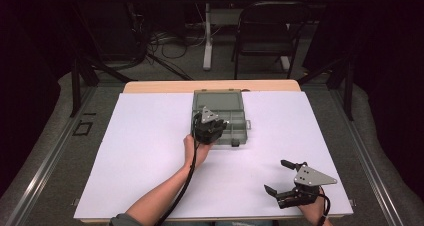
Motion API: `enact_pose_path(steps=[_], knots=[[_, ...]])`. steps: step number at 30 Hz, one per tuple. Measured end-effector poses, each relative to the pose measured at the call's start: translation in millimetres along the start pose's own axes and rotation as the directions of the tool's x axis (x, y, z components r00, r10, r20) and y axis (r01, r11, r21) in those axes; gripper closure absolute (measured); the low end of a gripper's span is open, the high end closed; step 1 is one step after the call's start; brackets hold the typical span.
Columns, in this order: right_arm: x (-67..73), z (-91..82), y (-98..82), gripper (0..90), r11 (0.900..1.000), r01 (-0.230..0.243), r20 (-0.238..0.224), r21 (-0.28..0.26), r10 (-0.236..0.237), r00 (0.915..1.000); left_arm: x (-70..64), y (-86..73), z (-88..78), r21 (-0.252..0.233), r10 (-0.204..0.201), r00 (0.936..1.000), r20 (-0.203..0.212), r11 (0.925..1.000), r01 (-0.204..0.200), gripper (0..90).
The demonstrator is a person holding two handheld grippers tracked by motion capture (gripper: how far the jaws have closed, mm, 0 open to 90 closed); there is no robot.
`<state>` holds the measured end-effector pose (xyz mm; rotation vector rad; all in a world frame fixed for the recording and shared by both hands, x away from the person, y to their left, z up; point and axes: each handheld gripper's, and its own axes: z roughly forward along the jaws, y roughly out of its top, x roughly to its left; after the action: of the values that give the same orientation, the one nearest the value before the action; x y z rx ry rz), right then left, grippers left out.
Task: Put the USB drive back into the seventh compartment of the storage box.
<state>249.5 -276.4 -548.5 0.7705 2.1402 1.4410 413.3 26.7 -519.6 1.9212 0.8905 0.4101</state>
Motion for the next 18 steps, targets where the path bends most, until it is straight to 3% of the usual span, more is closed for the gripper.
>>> enact_pose_path(steps=[18], knots=[[0.1, 0.2, 0.2, 0.5, 1.0, 0.002, -0.001, 0.0, -0.002, 1.0, -0.6, -4.0, 10.2, 0.035, -0.013, 0.9999, -0.002, 0.9993, 0.013, 78.5]])
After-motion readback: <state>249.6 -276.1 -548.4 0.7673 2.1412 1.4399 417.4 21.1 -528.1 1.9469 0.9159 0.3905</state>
